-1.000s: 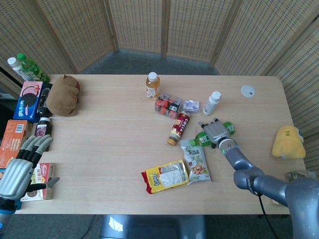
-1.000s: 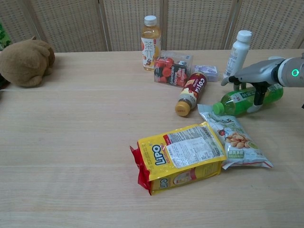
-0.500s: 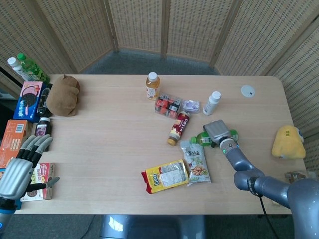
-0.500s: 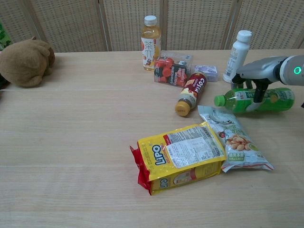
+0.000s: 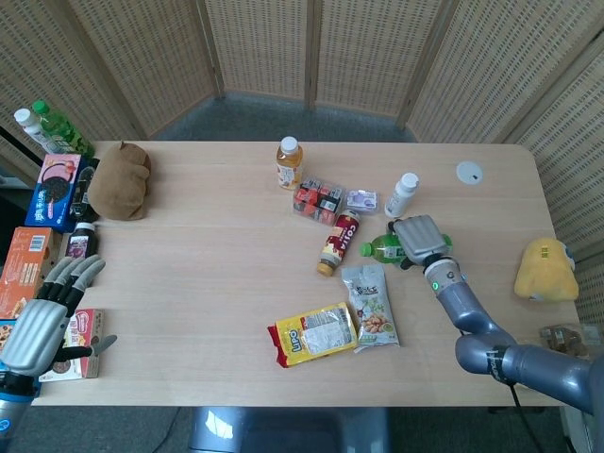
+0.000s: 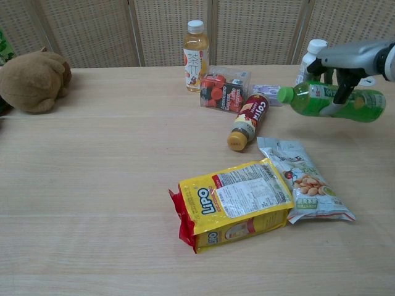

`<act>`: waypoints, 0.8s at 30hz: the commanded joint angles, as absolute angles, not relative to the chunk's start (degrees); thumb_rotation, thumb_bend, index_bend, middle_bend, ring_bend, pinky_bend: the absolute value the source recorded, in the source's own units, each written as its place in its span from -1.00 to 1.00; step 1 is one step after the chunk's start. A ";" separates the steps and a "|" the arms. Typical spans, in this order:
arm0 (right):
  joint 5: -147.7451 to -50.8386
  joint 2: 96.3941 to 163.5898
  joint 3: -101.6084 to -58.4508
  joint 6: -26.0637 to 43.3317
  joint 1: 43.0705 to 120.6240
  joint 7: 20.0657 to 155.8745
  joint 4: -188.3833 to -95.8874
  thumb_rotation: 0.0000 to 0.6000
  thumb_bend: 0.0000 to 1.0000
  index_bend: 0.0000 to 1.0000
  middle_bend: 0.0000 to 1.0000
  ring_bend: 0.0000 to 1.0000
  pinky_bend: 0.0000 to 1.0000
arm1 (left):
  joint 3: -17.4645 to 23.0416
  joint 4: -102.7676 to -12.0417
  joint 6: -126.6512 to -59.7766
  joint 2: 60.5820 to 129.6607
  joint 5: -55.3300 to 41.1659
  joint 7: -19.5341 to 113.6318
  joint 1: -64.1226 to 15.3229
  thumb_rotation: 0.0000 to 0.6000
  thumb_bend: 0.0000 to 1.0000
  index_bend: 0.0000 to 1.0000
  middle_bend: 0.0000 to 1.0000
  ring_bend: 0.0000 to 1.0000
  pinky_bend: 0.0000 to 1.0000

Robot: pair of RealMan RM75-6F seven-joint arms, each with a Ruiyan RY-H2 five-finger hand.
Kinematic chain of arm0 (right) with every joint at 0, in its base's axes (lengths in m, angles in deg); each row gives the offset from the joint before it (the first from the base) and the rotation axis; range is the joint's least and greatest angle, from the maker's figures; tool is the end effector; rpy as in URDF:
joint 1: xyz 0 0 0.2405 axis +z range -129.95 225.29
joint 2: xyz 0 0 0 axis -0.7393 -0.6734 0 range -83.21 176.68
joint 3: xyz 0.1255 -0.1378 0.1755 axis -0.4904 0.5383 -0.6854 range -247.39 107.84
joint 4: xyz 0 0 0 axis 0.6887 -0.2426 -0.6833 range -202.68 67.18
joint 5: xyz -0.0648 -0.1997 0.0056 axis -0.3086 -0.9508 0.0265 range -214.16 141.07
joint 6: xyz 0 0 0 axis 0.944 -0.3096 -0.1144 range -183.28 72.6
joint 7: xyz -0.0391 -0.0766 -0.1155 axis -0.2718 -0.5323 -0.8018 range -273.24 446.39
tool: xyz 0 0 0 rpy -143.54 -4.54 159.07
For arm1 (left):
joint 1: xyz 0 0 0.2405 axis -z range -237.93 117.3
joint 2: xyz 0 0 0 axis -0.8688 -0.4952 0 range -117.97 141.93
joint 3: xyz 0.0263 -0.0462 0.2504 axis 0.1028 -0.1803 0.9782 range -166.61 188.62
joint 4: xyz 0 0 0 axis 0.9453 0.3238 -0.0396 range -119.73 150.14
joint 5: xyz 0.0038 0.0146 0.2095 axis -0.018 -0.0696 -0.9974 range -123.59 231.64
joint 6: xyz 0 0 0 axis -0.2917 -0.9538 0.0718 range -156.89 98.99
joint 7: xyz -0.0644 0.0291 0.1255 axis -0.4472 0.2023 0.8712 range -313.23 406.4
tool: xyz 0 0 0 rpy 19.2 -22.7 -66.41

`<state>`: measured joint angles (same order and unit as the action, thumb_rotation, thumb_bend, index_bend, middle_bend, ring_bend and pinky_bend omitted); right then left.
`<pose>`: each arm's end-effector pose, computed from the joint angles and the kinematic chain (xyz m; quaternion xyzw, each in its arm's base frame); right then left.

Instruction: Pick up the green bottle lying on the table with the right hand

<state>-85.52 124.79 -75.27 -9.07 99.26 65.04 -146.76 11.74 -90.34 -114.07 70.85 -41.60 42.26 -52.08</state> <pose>-0.1854 -0.4045 0.0437 0.7531 -0.3631 0.2583 0.4840 -0.2434 0.1768 0.1535 -0.6245 -0.4118 -0.4723 0.4663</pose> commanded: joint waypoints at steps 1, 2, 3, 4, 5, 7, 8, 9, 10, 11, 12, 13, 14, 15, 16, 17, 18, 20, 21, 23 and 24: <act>-87.82 121.26 -77.69 -5.90 98.48 66.17 -151.40 1.00 -0.41 0.29 1.00 0.98 0.44 | 11.79 -90.30 -113.92 71.05 -41.49 42.24 -52.07 1.00 -1.00 -1.00 -1.00 -1.00 -1.00; -88.23 120.16 -78.46 -5.21 98.47 66.34 -152.87 1.00 -0.41 0.30 1.00 0.98 0.44 | 11.82 -90.27 -113.78 71.16 -41.40 42.17 -52.04 1.00 -1.00 -1.00 -1.00 -1.00 -1.00; -88.48 119.40 -79.04 -4.80 98.53 66.42 -153.88 1.00 -0.41 0.30 1.00 0.98 0.44 | 11.85 -90.24 -113.67 71.23 -41.34 42.13 -52.01 1.00 -1.00 -1.00 -1.00 -1.00 -1.00; -88.71 118.58 -79.59 -4.45 98.62 66.41 -154.80 1.00 -0.41 0.31 1.00 0.99 0.44 | 11.87 -90.20 -113.59 71.31 -41.30 42.14 -51.99 1.00 -1.00 -1.00 -1.00 -1.00 -1.00; -88.79 117.54 -80.32 -4.11 98.77 66.35 -155.91 1.00 -0.41 0.31 1.00 0.99 0.44 | 11.89 -90.16 -113.53 71.46 -41.26 42.14 -51.99 1.00 -1.00 -1.00 -1.00 -1.00 -1.00; -88.64 116.15 -81.52 -3.77 99.04 66.51 -157.44 1.00 -0.41 0.32 1.00 1.00 0.44 | 12.01 -90.08 -113.46 71.68 -41.29 42.03 -52.01 1.00 -1.00 -1.00 -1.00 -1.00 -1.00; -88.56 115.28 -82.28 -3.65 99.26 66.58 -158.33 1.00 -0.41 0.32 1.00 1.00 0.44 | 12.10 -89.99 -113.37 71.83 -41.27 41.95 -52.04 1.00 -1.00 -1.00 -1.00 -1.00 -1.00; -88.55 114.64 -82.84 -3.55 99.45 66.62 -158.94 1.00 -0.41 0.32 1.00 1.00 0.44 | 12.18 -89.91 -113.28 71.93 -41.22 41.92 -52.06 1.00 -1.00 -1.00 -1.00 -1.00 -1.00; -88.57 114.04 -83.41 -3.45 99.65 66.68 -159.51 1.00 -0.41 0.32 1.00 1.00 0.44 | 12.26 -89.83 -113.20 72.02 -41.17 41.86 -52.08 1.00 -1.00 -1.00 -1.00 -1.00 -1.00; -88.53 113.25 -84.13 -3.39 99.95 66.69 -160.19 1.00 -0.41 0.32 1.00 1.00 0.44 | 12.35 -89.75 -113.14 72.12 -41.12 41.79 -52.12 1.00 -1.00 -1.00 -1.00 -1.00 -1.00; -88.52 112.66 -84.65 -3.35 100.21 66.61 -160.67 1.00 -0.41 0.33 1.00 1.00 0.44 | 12.40 -89.70 -113.16 72.18 -41.11 41.73 -52.17 1.00 -1.00 -1.00 -1.00 -1.00 -1.00; -88.46 112.10 -85.16 -3.30 100.47 66.52 -161.13 1.00 -0.41 0.33 1.00 1.00 0.44 | 12.44 -89.64 -113.22 72.21 -41.12 41.69 -52.24 1.00 -1.00 -1.00 -1.00 -1.00 -1.00; -88.32 111.39 -85.79 -3.23 100.81 66.33 -161.74 1.00 -0.41 0.33 1.00 1.00 0.44 | 12.50 -89.61 -113.35 72.23 -41.13 41.64 -52.34 1.00 -1.00 -1.00 -1.00 -1.00 -1.00; -88.19 110.92 -86.24 -3.17 101.06 66.20 -162.16 1.00 -0.41 0.33 1.00 1.00 0.44 | 12.52 -89.59 -113.49 72.24 -41.15 41.59 -52.42 1.00 -1.00 -1.00 -1.00 -1.00 -1.00; -88.02 110.54 -86.60 -3.09 101.28 66.02 -162.52 1.00 -0.41 0.33 1.00 1.00 0.44 | 12.53 -89.59 -113.63 72.23 -41.18 41.55 -52.50 1.00 -1.00 -1.00 -1.00 -1.00 -1.00; -87.71 110.09 -86.97 -3.07 101.58 65.71 -162.90 1.00 -0.41 0.33 1.00 1.00 0.44 | 12.57 -89.59 -113.78 72.22 -41.23 41.51 -52.60 1.00 -1.00 -1.00 -1.00 -1.00 -1.00; -87.53 109.79 -87.16 -3.11 101.76 65.51 -163.15 1.00 -0.41 0.33 1.00 1.00 0.44 | 12.61 -89.60 -113.89 72.22 -41.29 41.49 -52.67 1.00 -1.00 -1.00 -1.00 -1.00 -1.00; -87.25 109.26 -87.50 -3.28 102.15 65.25 -163.64 1.00 -0.41 0.34 1.00 1.00 0.44 | 12.71 -89.61 -114.09 72.22 -41.40 41.49 -52.83 1.00 -1.00 -1.00 -1.00 -1.00 -1.00; -87.14 109.06 -87.65 -3.35 102.30 65.21 -163.80 1.00 -0.41 0.34 1.00 1.00 0.44 | 12.75 -89.62 -114.14 72.20 -41.41 41.49 -52.89 1.00 -1.00 -1.00 -1.00 -1.00 -1.00; -86.92 108.61 -87.99 -3.53 102.69 65.07 -163.90 1.00 -0.41 0.34 1.00 1.00 0.44 | 12.80 -89.65 -114.32 72.16 -41.37 41.49 -53.05 1.00 -1.00 -1.00 -1.00 -1.00 -1.00; -86.82 108.43 -88.15 -3.55 102.88 64.96 -163.89 1.00 -0.41 0.34 1.00 1.00 0.44 | 12.80 -89.68 -114.44 72.13 -41.37 41.48 -53.12 1.00 -1.00 -1.00 -1.00 -1.00 -1.00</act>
<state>-86.89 108.51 -88.05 -3.50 102.79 65.04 -163.86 12.79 -89.67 -114.42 72.14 -41.38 41.49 -53.10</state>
